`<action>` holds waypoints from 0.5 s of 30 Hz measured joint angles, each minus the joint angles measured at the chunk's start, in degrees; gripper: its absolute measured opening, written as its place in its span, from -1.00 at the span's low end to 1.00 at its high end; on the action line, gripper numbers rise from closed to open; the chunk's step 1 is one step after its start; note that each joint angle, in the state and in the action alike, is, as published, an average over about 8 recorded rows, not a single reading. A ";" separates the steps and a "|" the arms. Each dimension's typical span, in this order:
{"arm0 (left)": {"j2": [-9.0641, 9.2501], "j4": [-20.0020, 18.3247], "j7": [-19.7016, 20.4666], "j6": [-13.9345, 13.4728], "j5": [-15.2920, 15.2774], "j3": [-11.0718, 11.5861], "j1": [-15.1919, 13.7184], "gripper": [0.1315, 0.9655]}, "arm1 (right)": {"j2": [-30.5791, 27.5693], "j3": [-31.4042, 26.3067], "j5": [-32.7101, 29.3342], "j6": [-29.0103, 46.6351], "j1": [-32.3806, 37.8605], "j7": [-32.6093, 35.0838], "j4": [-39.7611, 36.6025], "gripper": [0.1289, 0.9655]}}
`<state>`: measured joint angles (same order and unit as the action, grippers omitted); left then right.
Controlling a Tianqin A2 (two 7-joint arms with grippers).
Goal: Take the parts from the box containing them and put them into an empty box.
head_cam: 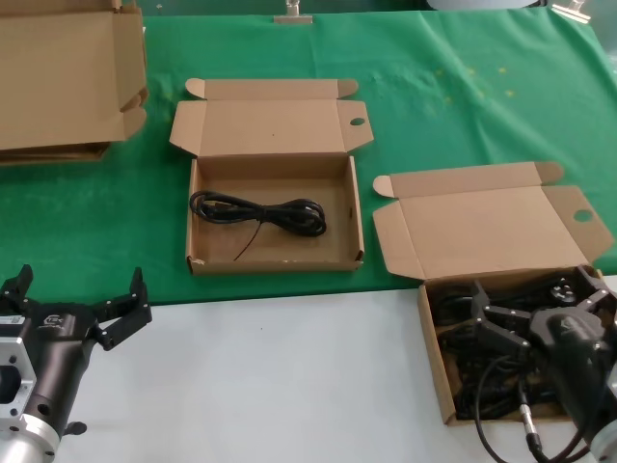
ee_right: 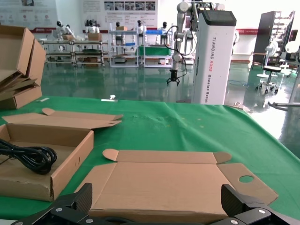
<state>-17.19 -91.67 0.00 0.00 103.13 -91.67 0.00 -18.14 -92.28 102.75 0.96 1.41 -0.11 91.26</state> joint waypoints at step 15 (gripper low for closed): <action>0.00 0.00 0.00 0.00 0.00 0.00 0.00 1.00 | 0.00 0.00 0.00 0.00 0.00 0.00 0.00 1.00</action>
<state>-17.19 -91.67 0.00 0.00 103.13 -91.67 0.00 -18.14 -92.28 102.75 0.96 1.41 -0.11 91.26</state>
